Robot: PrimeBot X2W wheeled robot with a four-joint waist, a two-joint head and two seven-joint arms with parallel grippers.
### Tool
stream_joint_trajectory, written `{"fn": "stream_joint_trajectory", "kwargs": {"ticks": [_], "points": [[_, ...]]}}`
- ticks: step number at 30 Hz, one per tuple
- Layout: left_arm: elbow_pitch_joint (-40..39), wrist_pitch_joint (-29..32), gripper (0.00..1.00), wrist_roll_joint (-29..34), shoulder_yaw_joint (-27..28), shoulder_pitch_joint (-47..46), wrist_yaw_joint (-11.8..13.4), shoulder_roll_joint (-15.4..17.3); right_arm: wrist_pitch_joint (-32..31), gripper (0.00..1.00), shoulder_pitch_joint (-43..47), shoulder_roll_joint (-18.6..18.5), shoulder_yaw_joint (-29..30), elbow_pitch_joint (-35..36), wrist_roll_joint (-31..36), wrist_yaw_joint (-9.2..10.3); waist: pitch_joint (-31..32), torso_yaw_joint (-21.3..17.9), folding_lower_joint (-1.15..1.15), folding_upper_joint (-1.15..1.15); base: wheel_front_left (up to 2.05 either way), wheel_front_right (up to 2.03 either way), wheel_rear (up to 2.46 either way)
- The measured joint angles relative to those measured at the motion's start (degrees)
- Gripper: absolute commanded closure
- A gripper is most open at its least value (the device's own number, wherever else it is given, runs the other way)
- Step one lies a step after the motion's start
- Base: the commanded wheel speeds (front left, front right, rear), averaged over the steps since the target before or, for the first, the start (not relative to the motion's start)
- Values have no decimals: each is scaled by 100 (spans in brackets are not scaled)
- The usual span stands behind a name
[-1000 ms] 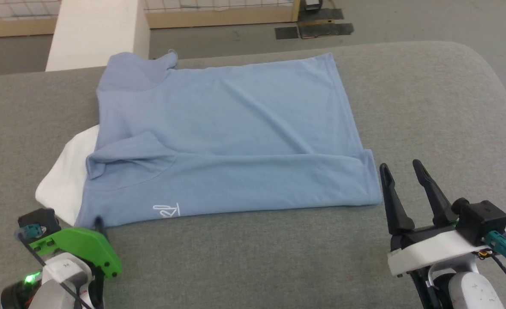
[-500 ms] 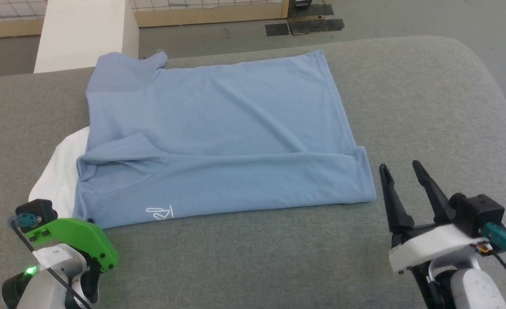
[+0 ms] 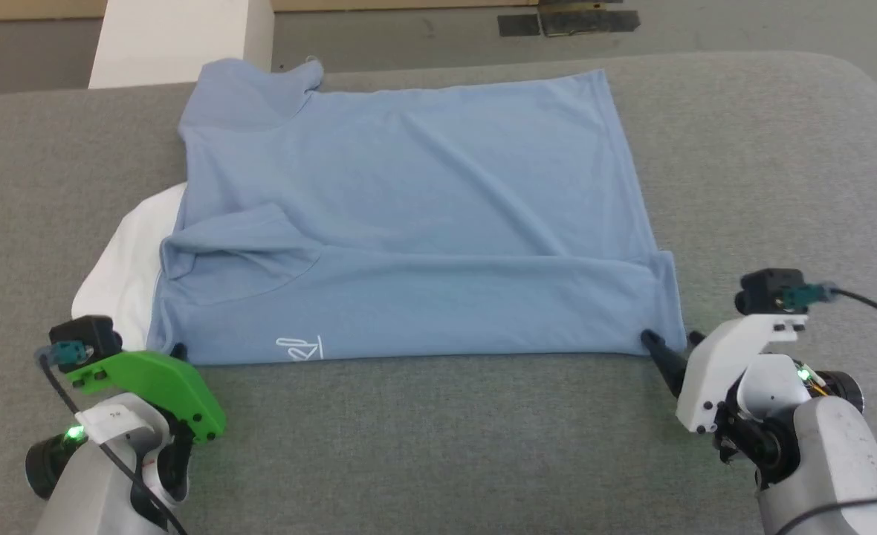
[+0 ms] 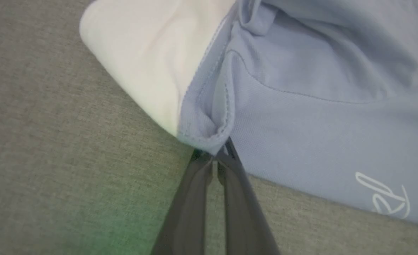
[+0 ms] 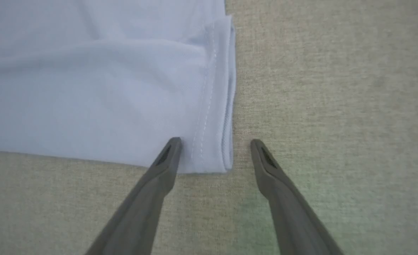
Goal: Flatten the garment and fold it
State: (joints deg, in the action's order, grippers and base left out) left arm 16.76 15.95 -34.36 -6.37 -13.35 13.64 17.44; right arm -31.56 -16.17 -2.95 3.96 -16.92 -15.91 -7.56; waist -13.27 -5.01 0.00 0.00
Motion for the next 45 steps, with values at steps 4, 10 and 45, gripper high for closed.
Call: {"fn": "stream_joint_trajectory", "kwargs": {"ticks": [4,10,45], "points": [[63,-97,100,5,-57,-124,-57,-32,-800,54,-163,-13,-23,-14,94,1,-88,98,0,0,0,0,0],[142,-314,100,9,-113,-194,-156,-82,-1061,100,-158,-19,-55,302,190,0,-133,208,0,0,0,0,0],[-1811,126,57,419,-436,2547,495,435,-115,100,2507,26,22,1570,241,-3,520,175,0,0,0,0,0]]}}
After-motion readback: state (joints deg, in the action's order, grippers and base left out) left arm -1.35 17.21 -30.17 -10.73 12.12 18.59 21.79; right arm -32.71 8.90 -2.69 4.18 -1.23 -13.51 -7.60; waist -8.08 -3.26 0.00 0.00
